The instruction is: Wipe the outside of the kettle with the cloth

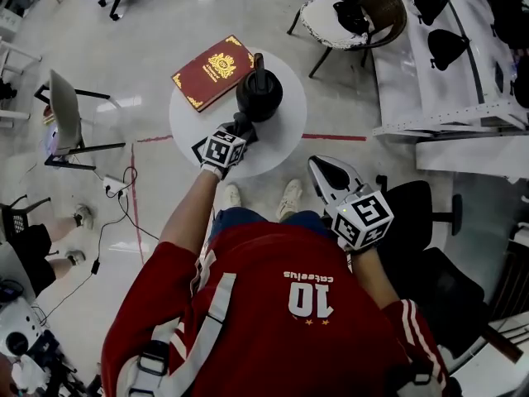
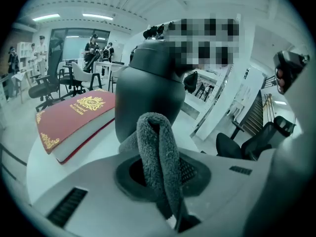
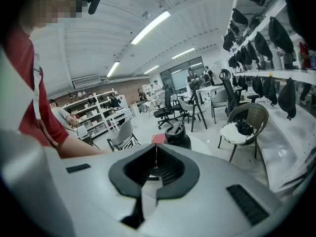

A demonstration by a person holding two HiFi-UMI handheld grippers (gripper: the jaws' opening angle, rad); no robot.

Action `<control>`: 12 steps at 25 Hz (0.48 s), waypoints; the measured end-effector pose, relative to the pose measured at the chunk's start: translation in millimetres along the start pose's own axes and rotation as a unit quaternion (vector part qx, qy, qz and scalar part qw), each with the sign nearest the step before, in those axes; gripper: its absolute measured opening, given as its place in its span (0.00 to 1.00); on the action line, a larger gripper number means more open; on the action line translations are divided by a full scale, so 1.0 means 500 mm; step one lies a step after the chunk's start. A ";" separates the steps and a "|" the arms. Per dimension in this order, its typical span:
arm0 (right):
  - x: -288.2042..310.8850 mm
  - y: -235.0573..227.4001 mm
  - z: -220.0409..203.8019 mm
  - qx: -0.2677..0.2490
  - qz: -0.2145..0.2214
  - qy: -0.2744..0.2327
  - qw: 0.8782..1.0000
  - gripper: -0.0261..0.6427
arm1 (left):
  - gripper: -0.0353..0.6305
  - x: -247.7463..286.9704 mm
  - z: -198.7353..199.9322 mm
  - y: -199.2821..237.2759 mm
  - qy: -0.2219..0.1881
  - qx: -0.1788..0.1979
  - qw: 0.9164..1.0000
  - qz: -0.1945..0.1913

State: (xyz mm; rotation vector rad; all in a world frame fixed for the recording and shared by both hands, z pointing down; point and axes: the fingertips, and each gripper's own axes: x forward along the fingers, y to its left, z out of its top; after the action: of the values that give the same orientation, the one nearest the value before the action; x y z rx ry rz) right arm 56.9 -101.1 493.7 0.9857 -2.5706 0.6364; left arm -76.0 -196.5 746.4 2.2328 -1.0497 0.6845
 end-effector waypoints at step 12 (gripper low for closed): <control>-0.063 -0.089 -0.001 -0.006 0.024 0.000 1.000 0.06 | 0.12 0.055 0.002 -0.065 0.007 -0.022 0.999 0.024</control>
State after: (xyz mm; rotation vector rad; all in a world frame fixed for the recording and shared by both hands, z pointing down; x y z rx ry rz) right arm 110.2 -113.0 493.4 0.9230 -2.6029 0.6318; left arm -34.0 -194.0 754.6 2.1691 -1.1028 0.6903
